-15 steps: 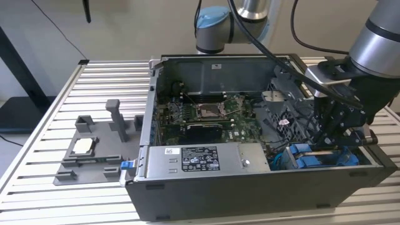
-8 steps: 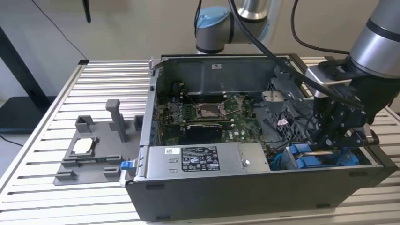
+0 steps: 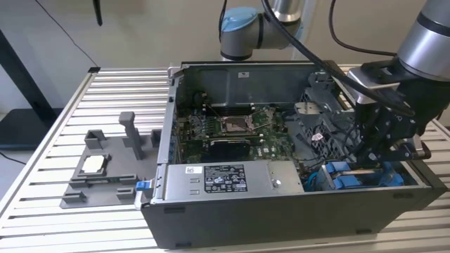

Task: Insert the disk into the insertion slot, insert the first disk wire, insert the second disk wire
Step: 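Insert the second disk wire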

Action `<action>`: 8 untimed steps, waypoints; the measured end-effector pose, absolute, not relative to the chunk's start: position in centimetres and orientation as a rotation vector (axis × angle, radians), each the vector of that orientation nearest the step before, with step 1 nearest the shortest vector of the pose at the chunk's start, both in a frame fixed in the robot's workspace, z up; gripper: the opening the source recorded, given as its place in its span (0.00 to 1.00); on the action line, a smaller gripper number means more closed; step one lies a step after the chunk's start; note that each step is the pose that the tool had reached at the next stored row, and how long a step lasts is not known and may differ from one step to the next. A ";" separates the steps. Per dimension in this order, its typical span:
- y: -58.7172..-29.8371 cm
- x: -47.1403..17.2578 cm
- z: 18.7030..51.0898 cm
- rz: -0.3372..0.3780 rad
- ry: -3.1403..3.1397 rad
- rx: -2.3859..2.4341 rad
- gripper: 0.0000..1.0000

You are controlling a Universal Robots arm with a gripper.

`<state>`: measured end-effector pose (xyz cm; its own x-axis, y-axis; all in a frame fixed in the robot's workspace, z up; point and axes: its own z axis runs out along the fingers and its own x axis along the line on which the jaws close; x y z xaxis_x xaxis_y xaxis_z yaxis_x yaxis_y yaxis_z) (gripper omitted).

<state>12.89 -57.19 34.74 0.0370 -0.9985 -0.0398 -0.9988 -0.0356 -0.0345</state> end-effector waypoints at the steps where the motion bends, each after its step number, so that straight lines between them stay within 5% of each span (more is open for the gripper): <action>1: -57.2 12.9 34.9 0.007 2.144 -2.224 0.24; 8: -57.2 12.9 36.0 0.007 2.144 -2.224 0.24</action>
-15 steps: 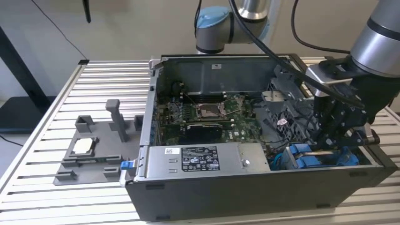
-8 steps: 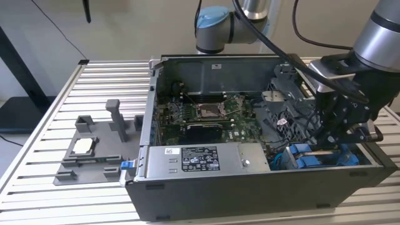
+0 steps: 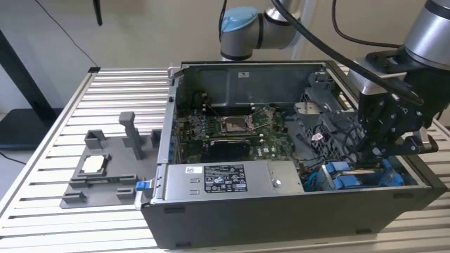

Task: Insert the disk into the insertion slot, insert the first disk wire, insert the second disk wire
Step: 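Insert the second disk wire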

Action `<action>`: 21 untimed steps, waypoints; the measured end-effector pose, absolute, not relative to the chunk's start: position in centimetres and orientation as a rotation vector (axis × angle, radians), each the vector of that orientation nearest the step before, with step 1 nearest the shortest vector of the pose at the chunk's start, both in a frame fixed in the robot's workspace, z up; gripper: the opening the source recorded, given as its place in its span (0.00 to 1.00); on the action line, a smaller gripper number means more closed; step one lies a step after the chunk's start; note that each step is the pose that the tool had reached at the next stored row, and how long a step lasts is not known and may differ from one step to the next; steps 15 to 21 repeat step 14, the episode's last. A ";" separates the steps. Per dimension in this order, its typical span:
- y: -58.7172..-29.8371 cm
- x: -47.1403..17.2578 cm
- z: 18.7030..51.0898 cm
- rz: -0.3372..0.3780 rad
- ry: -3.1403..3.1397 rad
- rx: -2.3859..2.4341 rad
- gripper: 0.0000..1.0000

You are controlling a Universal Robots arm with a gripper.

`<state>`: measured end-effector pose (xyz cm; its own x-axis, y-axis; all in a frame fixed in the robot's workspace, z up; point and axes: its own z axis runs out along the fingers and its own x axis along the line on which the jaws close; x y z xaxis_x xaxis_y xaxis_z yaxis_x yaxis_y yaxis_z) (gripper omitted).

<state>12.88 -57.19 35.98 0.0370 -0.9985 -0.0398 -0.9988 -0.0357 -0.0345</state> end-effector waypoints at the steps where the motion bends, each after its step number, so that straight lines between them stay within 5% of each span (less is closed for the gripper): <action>1: -57.2 12.9 36.1 0.007 2.144 -2.224 0.24; 21: -57.2 12.9 36.5 0.007 2.145 -2.224 0.24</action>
